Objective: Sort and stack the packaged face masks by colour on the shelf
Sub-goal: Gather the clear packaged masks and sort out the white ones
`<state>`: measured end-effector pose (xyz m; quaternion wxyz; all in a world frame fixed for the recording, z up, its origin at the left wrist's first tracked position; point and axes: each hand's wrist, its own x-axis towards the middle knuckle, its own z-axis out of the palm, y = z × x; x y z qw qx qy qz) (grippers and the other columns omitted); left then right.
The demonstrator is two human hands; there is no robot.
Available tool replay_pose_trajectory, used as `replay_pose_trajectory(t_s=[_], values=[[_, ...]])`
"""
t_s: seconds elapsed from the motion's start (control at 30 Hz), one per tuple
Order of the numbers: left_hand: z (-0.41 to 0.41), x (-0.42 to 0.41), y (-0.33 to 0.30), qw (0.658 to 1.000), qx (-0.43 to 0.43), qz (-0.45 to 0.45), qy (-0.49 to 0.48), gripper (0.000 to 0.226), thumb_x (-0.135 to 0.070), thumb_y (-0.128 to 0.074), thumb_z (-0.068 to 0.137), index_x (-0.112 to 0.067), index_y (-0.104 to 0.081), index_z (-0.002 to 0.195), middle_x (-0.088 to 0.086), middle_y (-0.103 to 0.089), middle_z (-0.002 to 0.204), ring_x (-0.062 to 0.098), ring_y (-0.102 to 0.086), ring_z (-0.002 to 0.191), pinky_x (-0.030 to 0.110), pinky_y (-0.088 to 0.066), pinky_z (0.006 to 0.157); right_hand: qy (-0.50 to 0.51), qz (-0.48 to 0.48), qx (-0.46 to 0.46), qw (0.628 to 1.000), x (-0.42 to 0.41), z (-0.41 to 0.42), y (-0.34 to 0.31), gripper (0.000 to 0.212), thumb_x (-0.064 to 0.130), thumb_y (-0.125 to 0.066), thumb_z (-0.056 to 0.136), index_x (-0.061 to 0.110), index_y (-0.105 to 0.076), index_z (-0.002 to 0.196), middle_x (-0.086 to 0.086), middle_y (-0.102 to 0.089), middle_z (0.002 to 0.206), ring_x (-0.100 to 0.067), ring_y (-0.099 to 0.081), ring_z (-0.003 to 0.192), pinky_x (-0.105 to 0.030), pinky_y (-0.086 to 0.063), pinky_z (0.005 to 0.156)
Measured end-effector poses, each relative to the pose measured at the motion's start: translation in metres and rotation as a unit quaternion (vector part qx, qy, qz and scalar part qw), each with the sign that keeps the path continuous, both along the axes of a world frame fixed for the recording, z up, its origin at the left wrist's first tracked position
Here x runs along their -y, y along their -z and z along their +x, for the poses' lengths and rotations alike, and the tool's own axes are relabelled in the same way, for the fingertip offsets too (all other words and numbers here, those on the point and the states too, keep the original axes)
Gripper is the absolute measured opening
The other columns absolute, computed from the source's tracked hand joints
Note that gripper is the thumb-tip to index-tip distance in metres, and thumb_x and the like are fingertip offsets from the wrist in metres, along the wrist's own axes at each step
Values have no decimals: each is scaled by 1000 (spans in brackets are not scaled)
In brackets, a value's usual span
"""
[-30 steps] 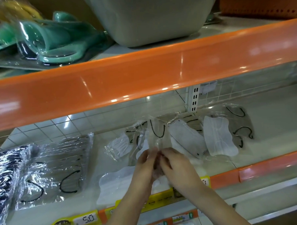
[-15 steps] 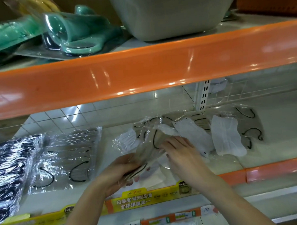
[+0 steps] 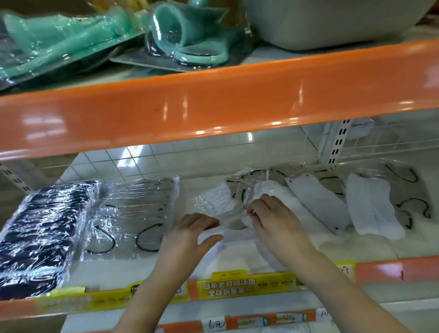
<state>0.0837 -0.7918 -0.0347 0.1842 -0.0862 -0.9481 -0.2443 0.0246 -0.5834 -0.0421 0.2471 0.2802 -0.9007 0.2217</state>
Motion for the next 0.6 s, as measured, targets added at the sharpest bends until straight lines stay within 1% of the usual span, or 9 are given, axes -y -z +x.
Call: replay_pose_trajectory(t_s=[0.03,0.07,0.13,0.2,0.27,0.33,0.4,0.5,0.6], values=[[-1,5,3,997,-48,-55,-9,29,-48,-53,79,-26,-70,89,-12,-64,90,4,-56,81,13,-43,61,-1,-12,-2,1000,6,1,-1,8,2,-61,79,10,-61,81,-3,-56,81,-23,-55,73,-31,-46,60],[-1,11,4,992,-90,-88,-28,27,-43,-52,79,-23,-69,83,-10,-64,84,9,-58,76,19,-45,57,-4,-24,-4,1000,15,1,-1,15,-2,-66,75,10,-61,81,-4,-56,82,-23,-54,74,-30,-43,63],[1,23,2,981,-138,-120,-71,22,-34,-51,80,-18,-66,75,-6,-62,76,19,-59,68,26,-46,55,-16,-44,-21,999,32,4,-2,17,-4,-64,74,9,-61,83,-5,-57,83,-23,-53,76,-28,-41,66],[3,39,0,969,-171,-148,-102,20,-27,-51,80,-15,-63,72,-2,-60,73,24,-57,64,30,-43,58,-32,-54,-37,997,50,8,-4,18,-6,-60,73,8,-63,85,-7,-57,84,-26,-55,77,-32,-46,67],[7,58,1,962,-184,-164,-116,16,-21,-51,82,-13,-61,72,1,-59,74,27,-55,64,33,-42,60,-41,-53,-32,997,69,11,-3,29,-12,-66,66,8,-64,86,-8,-58,85,-27,-57,75,-37,-50,62],[11,77,1,958,-187,-176,-127,8,-15,-56,80,-12,-60,73,2,-58,75,28,-55,68,34,-42,60,-53,-46,-25,997,89,16,-1,38,-15,-71,56,8,-65,85,-7,-59,84,-26,-57,73,-34,-49,58],[16,97,5,957,-186,-177,-134,2,-13,-60,77,-12,-59,75,2,-58,76,27,-54,70,35,-41,61,-68,-43,-8,997,108,22,-1,43,-16,-73,50,9,-65,84,-5,-59,83,-25,-58,71,-32,-49,56],[24,123,10,957,-178,-178,-145,6,-17,-56,78,-11,-59,76,2,-59,77,27,-55,70,35,-40,61,-87,-28,7,996,133,30,4,44,-13,-73,51,12,-66,86,-4,-59,84,-24,-59,71,-33,-51,58],[34,144,15,954,-171,-192,-156,16,-19,-47,81,-10,-58,75,3,-60,77,29,-56,71,36,-40,62,-100,7,20,995,153,38,13,46,-6,-76,52,18,-65,90,0,-59,87,-22,-58,72,-30,-49,61]])
